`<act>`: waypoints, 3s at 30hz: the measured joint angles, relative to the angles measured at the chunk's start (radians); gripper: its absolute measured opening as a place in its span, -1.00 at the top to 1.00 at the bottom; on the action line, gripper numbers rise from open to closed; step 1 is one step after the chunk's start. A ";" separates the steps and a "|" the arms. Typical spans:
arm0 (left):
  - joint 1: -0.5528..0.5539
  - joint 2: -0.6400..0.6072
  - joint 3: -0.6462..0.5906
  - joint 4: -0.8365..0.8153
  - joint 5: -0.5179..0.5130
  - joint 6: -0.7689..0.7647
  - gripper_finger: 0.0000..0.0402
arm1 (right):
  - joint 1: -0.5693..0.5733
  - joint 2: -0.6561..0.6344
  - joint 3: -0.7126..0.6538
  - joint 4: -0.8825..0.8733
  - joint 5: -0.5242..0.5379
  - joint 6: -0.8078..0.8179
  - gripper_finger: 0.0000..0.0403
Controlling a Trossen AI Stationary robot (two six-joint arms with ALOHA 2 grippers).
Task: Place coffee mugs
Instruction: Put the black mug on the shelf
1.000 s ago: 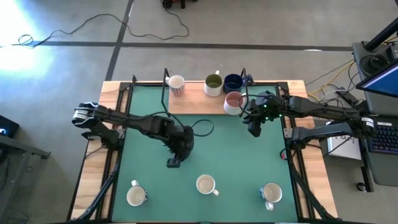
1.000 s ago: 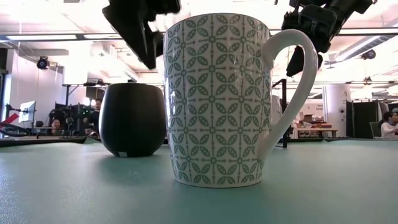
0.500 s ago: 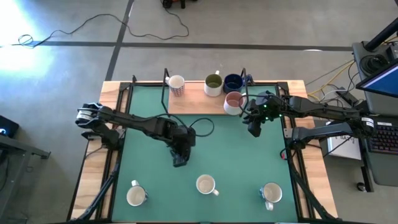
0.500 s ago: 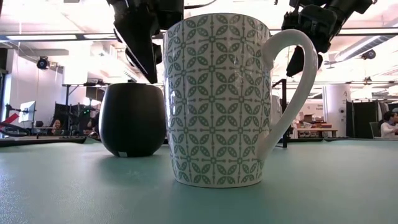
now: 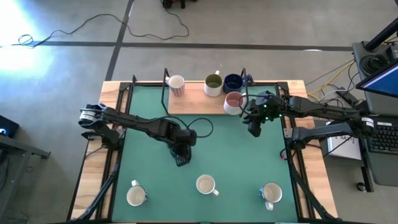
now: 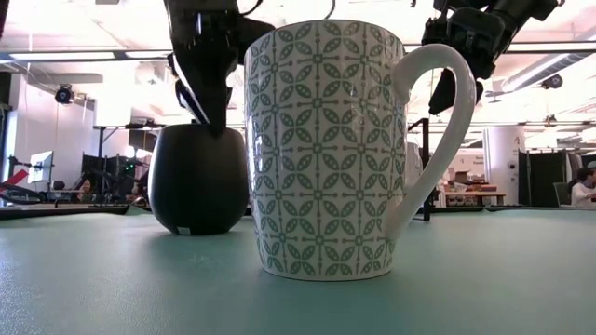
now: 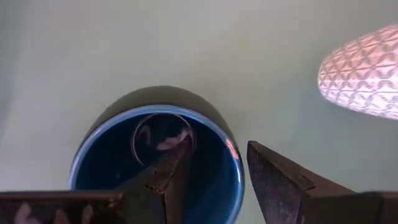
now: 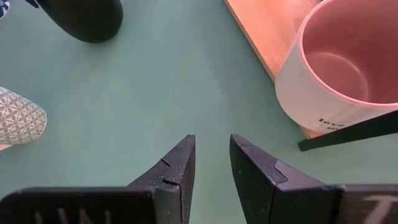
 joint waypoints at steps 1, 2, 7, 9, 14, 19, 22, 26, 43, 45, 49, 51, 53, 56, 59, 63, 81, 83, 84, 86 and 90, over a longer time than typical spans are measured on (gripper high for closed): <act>-0.001 0.006 0.000 -0.002 0.000 0.001 0.28 | 0.000 0.000 0.000 0.000 0.000 0.000 0.56; -0.001 0.014 0.000 -0.003 0.000 0.007 0.28 | 0.000 0.000 0.000 0.000 0.000 0.000 0.56; -0.001 0.028 0.000 0.003 -0.007 0.089 0.32 | 0.000 0.000 0.000 0.000 0.000 0.000 0.56; -0.001 0.028 0.000 0.006 -0.017 0.134 0.39 | 0.000 0.000 0.000 0.000 0.000 0.000 0.56; 0.002 0.028 0.000 0.003 -0.049 0.185 0.67 | 0.000 0.000 0.000 0.000 0.000 0.000 0.56; 0.003 0.029 -0.001 0.004 -0.045 0.199 0.96 | 0.000 0.000 0.000 0.000 0.000 0.000 0.56; 0.005 0.031 -0.001 0.006 -0.036 0.235 0.95 | 0.000 0.000 0.000 0.000 0.000 0.000 0.56; 0.016 0.032 0.011 0.000 -0.028 0.331 0.97 | 0.000 0.000 0.000 0.000 0.000 0.000 0.56; 0.171 0.032 0.065 -0.004 0.035 0.887 0.99 | 0.000 0.000 0.000 0.000 0.000 0.000 0.56; 0.194 0.032 0.065 -0.007 0.061 0.926 0.99 | 0.000 0.000 0.000 0.000 0.000 0.000 0.56; 0.242 0.032 0.087 -0.043 0.132 1.000 0.99 | 0.000 0.000 0.000 0.000 0.000 0.000 0.56; 0.264 0.032 0.109 -0.064 0.143 1.043 0.99 | 0.000 0.000 0.000 0.000 0.000 0.000 0.56; 0.284 0.032 0.131 -0.092 0.144 1.085 0.99 | 0.000 0.000 0.000 0.000 0.000 0.000 0.56; 0.313 0.032 0.157 -0.139 0.148 1.134 0.98 | 0.000 0.000 0.000 0.000 0.000 0.000 0.56; 0.341 0.033 0.173 -0.165 0.152 1.169 0.98 | 0.000 0.000 0.000 0.000 0.000 0.000 0.56; 0.382 0.033 0.180 -0.181 0.152 1.246 0.97 | 0.000 0.000 0.000 0.000 0.000 0.000 0.56; 0.517 0.034 0.194 -0.152 0.150 1.480 0.96 | 0.000 0.000 0.000 0.000 0.000 0.000 0.56; 0.523 0.034 0.194 -0.143 0.150 1.486 0.96 | 0.000 0.000 0.000 0.000 0.000 0.000 0.56; 0.528 0.034 0.194 -0.139 0.152 1.487 0.96 | 0.000 0.000 0.000 0.000 0.000 0.000 0.56; 0.538 0.034 0.194 -0.138 0.151 1.487 0.96 | 0.000 0.000 0.000 0.000 0.000 0.000 0.56; 0.554 0.038 0.193 -0.130 0.144 1.495 0.96 | 0.000 0.000 0.000 0.000 0.000 0.000 0.56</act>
